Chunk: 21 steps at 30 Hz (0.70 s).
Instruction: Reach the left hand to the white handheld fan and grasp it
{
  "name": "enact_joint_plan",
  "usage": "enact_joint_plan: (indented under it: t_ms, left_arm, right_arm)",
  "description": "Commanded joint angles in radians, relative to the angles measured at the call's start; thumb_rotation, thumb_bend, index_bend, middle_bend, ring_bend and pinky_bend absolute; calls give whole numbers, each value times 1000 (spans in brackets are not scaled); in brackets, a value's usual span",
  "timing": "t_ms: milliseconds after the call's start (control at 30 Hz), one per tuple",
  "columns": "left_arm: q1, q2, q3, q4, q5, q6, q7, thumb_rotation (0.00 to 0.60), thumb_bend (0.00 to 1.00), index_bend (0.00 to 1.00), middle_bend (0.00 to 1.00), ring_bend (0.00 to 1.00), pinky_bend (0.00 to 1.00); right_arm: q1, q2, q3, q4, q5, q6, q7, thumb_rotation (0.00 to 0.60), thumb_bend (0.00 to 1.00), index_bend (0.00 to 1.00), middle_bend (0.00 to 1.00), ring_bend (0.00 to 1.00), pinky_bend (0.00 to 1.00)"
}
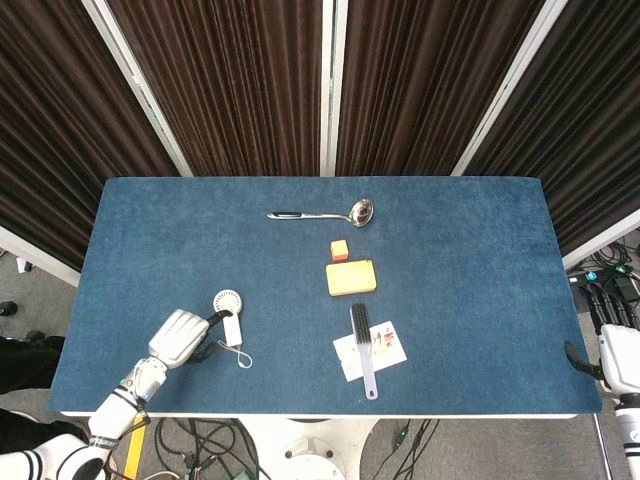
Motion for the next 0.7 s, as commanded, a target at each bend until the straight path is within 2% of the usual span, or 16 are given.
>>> enact_joint_plan:
  t_ms: [33, 167, 233, 300, 367, 433, 500, 700]
  left_arm:
    - [42, 31, -6, -30, 25, 90, 25, 600, 409, 220, 844, 844, 860]
    - [103, 42, -12, -1, 14, 191, 53, 600, 403, 220, 823, 830, 852]
    - [131, 50, -16, 6, -8, 220, 45, 600, 390, 219, 774, 777, 820]
    - [155, 69, -13, 21, -25, 237, 29, 600, 373, 215, 645, 603, 729]
    - [176, 87, -18, 39, -47, 254, 42, 600, 326, 202, 404, 309, 547]
    - [196, 96, -27, 49, -61, 282, 44, 600, 260, 193, 251, 153, 402]
    - [221, 114, -31, 49, -73, 307, 11, 600, 195, 192, 205, 112, 334]
    - [270, 162, -27, 59, -85, 334, -73, 600, 143, 192, 205, 112, 325]
  right_arm:
    - [0, -1, -1, 2, -1, -1, 2, 600, 284, 0, 0, 0, 0]
    - [-2, -1, -2, -2, -11, 7, 9, 600, 284, 0, 0, 0, 0]
    - [-3, -1, -1, -4, -16, 13, 10, 600, 284, 0, 0, 0, 0]
    - [-3, -4, -1, -4, -22, 19, 7, 600, 285, 0, 0, 0, 0]
    - [-2, -9, -1, -3, -24, 21, 4, 600, 284, 0, 0, 0, 0]
    - [-1, -14, -2, -2, -24, 20, 0, 600, 284, 0, 0, 0, 0]
    - [1, -17, -2, -4, -23, 18, -9, 600, 284, 0, 0, 0, 0]
    - [1, -18, -3, -6, -23, 22, -30, 600, 284, 0, 0, 0, 0]
